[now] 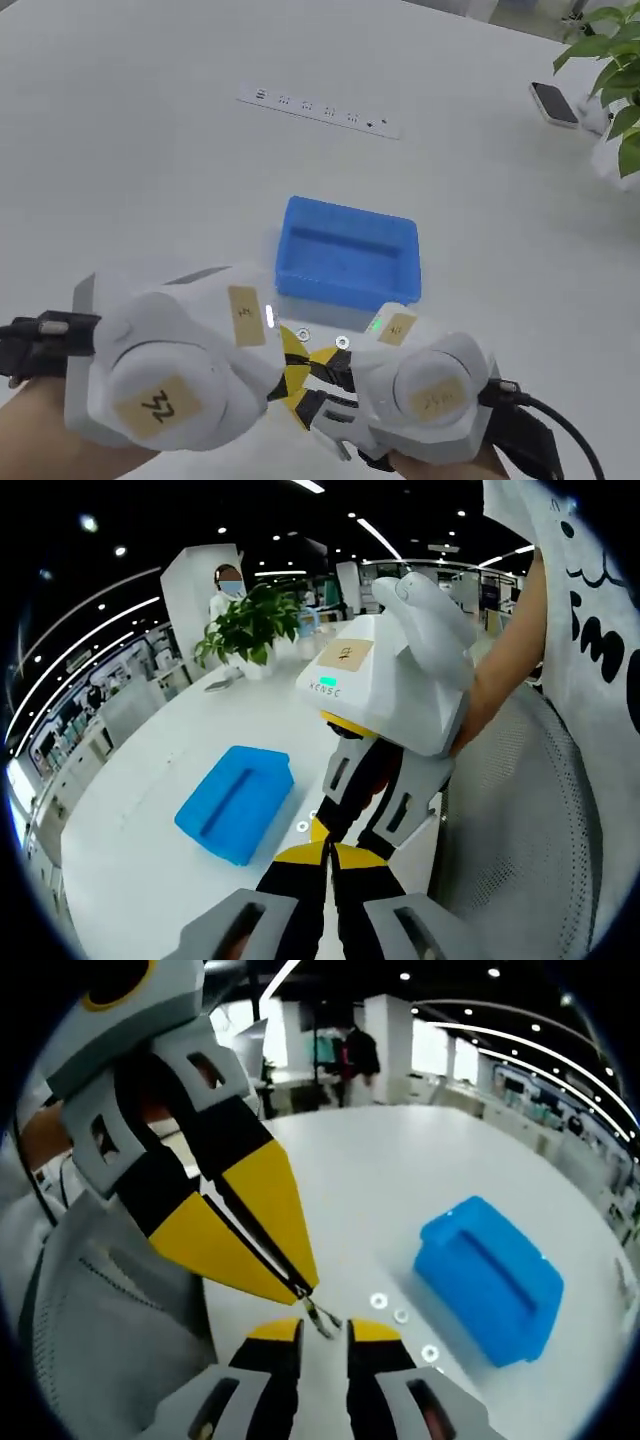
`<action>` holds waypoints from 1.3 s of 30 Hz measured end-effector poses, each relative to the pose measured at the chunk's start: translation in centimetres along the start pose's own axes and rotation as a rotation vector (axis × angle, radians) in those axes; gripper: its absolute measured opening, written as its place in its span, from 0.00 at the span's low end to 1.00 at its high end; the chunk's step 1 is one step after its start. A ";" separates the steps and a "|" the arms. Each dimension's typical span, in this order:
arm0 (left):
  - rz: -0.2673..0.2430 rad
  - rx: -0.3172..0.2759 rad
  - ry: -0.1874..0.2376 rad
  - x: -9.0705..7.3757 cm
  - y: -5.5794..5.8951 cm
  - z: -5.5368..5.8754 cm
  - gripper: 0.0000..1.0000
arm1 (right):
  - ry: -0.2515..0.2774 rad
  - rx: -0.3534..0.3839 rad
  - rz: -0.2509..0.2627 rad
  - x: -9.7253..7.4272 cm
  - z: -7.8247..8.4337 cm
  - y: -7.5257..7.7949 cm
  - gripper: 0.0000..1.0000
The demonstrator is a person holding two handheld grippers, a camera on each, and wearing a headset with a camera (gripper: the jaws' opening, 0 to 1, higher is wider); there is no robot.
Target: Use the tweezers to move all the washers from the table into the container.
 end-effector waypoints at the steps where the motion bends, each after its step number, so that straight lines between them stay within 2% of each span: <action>1: -0.001 -0.003 0.002 -0.1 0.1 0.1 0.00 | -0.004 -0.011 -0.006 0.1 0.1 -0.1 0.14; 4: 0.000 -0.014 0.010 -0.1 0.3 0.2 0.00 | -0.008 -0.039 -0.021 0.5 0.2 -0.5 0.16; 6: 0.005 -0.015 0.011 0.0 0.4 0.2 0.00 | -0.010 -0.085 -0.018 0.8 0.2 -0.5 0.16; 10: 0.009 0.016 -0.017 0.2 0.6 0.1 0.00 | -0.008 -0.232 -0.025 1.6 0.3 -0.5 0.16; 12: 0.011 0.017 -0.020 0.2 0.6 0.0 0.00 | -0.027 -0.331 -0.031 1.8 0.8 -0.5 0.15; 15: 0.009 0.038 -0.034 0.3 0.4 -0.2 0.00 | -0.019 -0.486 -0.024 1.8 1.2 -0.6 0.09; 16: 0.011 0.050 -0.043 0.3 0.4 -0.2 0.00 | -0.010 -0.519 0.008 1.9 1.1 -0.3 0.09; 17: 0.011 0.057 -0.047 0.4 0.3 -0.3 0.00 | -0.005 -0.533 0.014 1.9 1.1 -0.3 0.08; 20: 0.011 0.055 -0.042 0.5 0.1 -0.4 0.00 | -0.017 -0.493 0.016 1.8 1.1 -0.1 0.08; 22: 0.008 0.047 -0.033 0.5 0.1 -0.5 0.00 | -0.032 -0.432 0.010 1.8 1.1 0.0 0.08; 25: 0.005 -0.002 0.007 0.7 0.2 -0.5 0.00 | -0.035 -0.385 0.003 1.8 1.0 0.1 0.06; 28: -0.018 -0.012 0.039 0.6 0.1 -0.5 0.00 | -0.036 -0.365 -0.003 1.7 0.9 0.2 0.05; 31: -0.048 -0.004 0.041 0.3 0.1 -0.5 0.00 | -0.037 -0.362 0.003 1.7 0.9 0.2 0.05; 33: -0.091 -0.021 0.053 -0.1 -0.2 -0.5 0.00 | -0.044 -0.338 0.004 1.7 1.0 0.4 0.04; 34: -0.106 -0.036 0.085 -0.3 -0.3 -0.7 0.02 | -0.049 -0.325 0.006 1.7 1.0 0.5 0.04; 35: -0.141 -0.095 0.146 -1.0 -0.7 -1.1 0.08 | -0.052 -0.309 0.006 1.8 1.2 0.6 0.04; 36: -0.159 -0.139 0.183 -1.4 -0.9 -1.3 0.14 | -0.054 -0.304 0.005 1.8 1.2 0.7 0.04; 37: -0.167 -0.182 0.212 -1.7 -1.0 -1.3 0.20 | -0.058 -0.281 0.002 1.7 1.2 0.6 0.04; 38: -0.196 -0.218 0.239 -2.5 -1.3 -1.1 0.22 | -0.058 -0.263 0.003 1.7 1.2 0.7 0.04; 39: -0.228 -0.225 0.253 -3.1 -1.6 -0.9 0.24 | -0.056 -0.236 0.004 1.6 1.1 0.7 0.04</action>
Point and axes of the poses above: the centre of the closed fingertips' face, and the gripper's own axes: x roughly forward along the fingers, y roughly to its right, z roughly out of its underside, the point moved 1 cm from there along -x, roughly backward along the fingers, and after that the axes turned 15 degrees about z, right-handed, at the moved point
